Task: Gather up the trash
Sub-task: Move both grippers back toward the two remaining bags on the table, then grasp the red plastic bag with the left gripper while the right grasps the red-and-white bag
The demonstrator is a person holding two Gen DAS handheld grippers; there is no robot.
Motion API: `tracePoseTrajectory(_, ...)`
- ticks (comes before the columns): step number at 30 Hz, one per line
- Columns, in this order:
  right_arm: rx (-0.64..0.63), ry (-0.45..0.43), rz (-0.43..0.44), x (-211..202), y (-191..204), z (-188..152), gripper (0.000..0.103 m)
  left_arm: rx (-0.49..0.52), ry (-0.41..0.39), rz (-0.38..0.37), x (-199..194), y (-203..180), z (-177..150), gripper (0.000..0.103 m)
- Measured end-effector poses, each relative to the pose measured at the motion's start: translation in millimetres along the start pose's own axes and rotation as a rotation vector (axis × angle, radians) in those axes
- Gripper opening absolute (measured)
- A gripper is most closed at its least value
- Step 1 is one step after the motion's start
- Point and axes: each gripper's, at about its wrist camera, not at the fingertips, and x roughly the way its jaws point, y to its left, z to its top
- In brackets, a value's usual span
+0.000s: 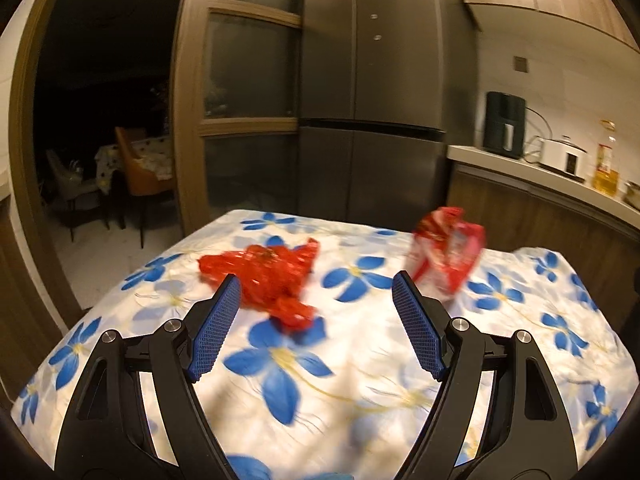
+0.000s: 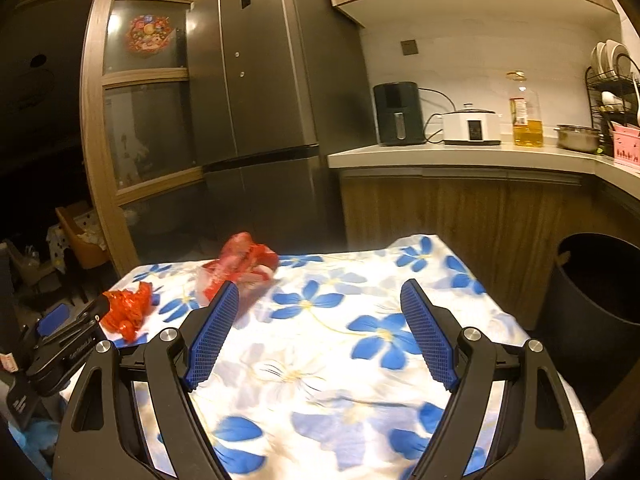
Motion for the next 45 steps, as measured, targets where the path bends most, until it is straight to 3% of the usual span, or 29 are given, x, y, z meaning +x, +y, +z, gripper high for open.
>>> tracePoseTrajectory(9,0.004,0.016,0.029,35,31,4,0.081,-0.021,0.011,0.056,40,22,14,0.076)
tracePoseTrajectory(22,0.007,0.092,0.081,97,70,4,0.081,-0.078,0.127,0.022,97,49,20,0.074)
tracePoseTrajectory(25,0.003,0.113,0.082,112,78,2,0.081,-0.085,0.160,0.000,109,50,19,0.068)
tracePoseTrajectory(31,0.005,0.140,0.061,138,84,-1,0.081,-0.087,0.224,-0.077,125,49,12,0.043)
tracePoseTrajectory(35,0.018,0.165,0.052,153,85,-5,0.080,-0.092,0.231,-0.114,127,48,9,0.033)
tracePoseTrajectory(41,0.057,0.222,0.061,170,84,-11,0.068,-0.089,0.219,-0.141,124,47,7,0.022)
tracePoseTrajectory(45,0.060,0.259,0.075,178,86,-16,0.045,-0.091,0.208,-0.151,122,47,7,0.020)
